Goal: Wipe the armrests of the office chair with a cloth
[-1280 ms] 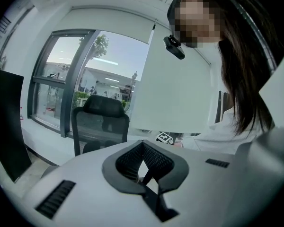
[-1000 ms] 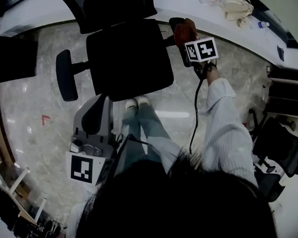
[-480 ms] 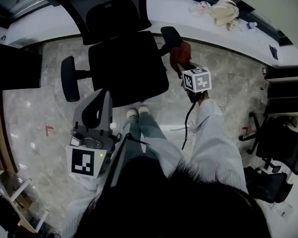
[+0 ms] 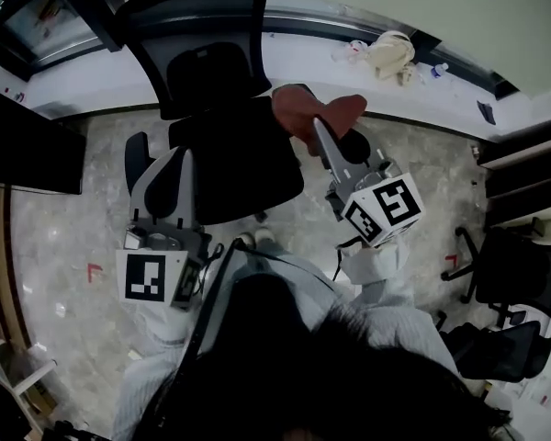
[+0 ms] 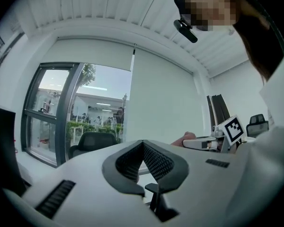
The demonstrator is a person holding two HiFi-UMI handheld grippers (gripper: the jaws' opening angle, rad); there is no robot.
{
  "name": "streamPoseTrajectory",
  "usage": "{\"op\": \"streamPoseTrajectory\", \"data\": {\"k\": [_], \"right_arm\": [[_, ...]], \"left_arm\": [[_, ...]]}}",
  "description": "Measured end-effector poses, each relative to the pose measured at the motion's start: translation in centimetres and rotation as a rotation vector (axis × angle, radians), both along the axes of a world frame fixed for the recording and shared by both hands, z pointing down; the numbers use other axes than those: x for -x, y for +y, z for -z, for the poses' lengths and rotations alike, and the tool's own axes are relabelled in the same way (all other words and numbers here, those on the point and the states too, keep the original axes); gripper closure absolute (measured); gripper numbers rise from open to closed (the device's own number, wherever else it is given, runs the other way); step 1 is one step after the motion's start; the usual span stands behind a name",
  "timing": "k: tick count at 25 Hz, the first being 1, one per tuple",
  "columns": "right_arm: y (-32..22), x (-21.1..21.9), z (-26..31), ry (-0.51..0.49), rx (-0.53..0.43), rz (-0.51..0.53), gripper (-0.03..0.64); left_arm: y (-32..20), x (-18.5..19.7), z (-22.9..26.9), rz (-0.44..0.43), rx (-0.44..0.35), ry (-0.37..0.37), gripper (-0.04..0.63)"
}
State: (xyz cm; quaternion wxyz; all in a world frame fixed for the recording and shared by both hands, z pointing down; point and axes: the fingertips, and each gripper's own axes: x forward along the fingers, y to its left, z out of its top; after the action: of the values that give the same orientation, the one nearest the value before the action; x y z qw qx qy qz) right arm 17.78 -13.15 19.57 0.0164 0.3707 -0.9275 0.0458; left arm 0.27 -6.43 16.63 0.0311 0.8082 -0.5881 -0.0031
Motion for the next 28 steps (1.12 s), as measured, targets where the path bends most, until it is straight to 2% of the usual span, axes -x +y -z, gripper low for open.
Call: {"op": "streamPoseTrajectory", "data": {"k": [3,10,20,28], "right_arm": [[2.6,1.3,3.0,-0.043,-0.062,-0.034,0.592],[5.3,5.0,3.1,-0.087,-0.03,0.037,0.593],[6.0,7.7,3.3,-0.046,-0.063,0.102,0.594],[6.1,8.4,3.5,-0.02,-0.066,0.105,0.595]], "left_arm": [[0.3,-0.5,1.6,-0.005,-0.042,-0.002,0.594],[1.0,-0.4,2.1,0.009,-0.055,0.004,0.594],[2.2,2.1,1.9,0.061,-0.063,0.014,0.594],[2.1,2.7,1.9,0.064,-0.057,0.017,0.594]]}}
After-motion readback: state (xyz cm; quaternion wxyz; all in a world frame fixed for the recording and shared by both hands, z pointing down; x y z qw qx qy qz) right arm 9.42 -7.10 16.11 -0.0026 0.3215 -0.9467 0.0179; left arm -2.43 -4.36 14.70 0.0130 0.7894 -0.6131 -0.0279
